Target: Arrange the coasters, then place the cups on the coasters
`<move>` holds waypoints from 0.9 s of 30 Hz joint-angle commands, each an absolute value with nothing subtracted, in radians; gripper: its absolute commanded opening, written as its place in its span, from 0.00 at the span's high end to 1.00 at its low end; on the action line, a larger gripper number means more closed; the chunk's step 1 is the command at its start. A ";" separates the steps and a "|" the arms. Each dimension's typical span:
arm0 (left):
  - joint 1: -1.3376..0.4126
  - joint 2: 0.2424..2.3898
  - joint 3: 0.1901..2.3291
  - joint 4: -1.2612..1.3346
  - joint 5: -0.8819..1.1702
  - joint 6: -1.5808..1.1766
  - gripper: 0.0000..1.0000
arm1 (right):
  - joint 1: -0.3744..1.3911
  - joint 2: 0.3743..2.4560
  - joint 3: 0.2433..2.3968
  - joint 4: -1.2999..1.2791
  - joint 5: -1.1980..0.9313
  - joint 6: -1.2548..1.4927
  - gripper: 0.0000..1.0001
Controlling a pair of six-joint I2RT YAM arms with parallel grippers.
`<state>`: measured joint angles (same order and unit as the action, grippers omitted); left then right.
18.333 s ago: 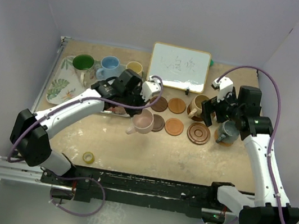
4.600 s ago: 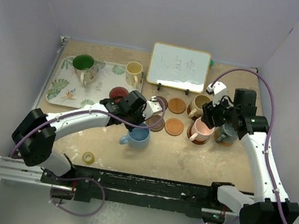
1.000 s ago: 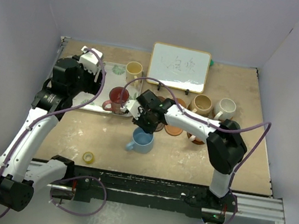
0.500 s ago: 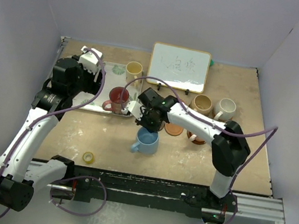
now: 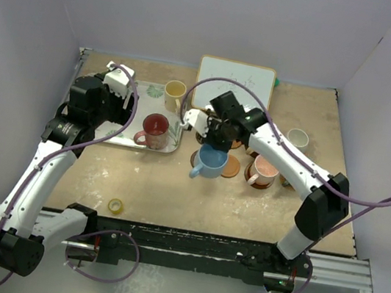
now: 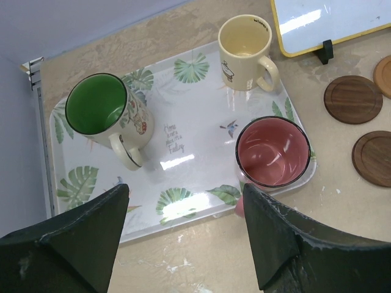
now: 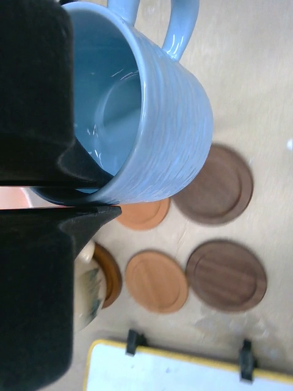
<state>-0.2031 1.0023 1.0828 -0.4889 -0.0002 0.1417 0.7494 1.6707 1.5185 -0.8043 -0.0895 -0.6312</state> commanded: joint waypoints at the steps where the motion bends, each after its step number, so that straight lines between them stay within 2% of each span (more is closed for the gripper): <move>1: -0.195 0.987 1.117 -0.468 0.020 0.147 0.28 | 0.643 1.681 1.647 -0.812 -0.142 -0.739 1.00; 10: -0.193 0.985 1.109 -0.473 0.045 0.158 0.27 | 0.475 1.869 1.848 -0.855 -0.241 -0.846 1.00; 27: -0.186 0.979 1.084 -0.462 0.087 0.187 0.27 | 0.369 2.099 2.044 -0.907 -0.310 -1.043 1.00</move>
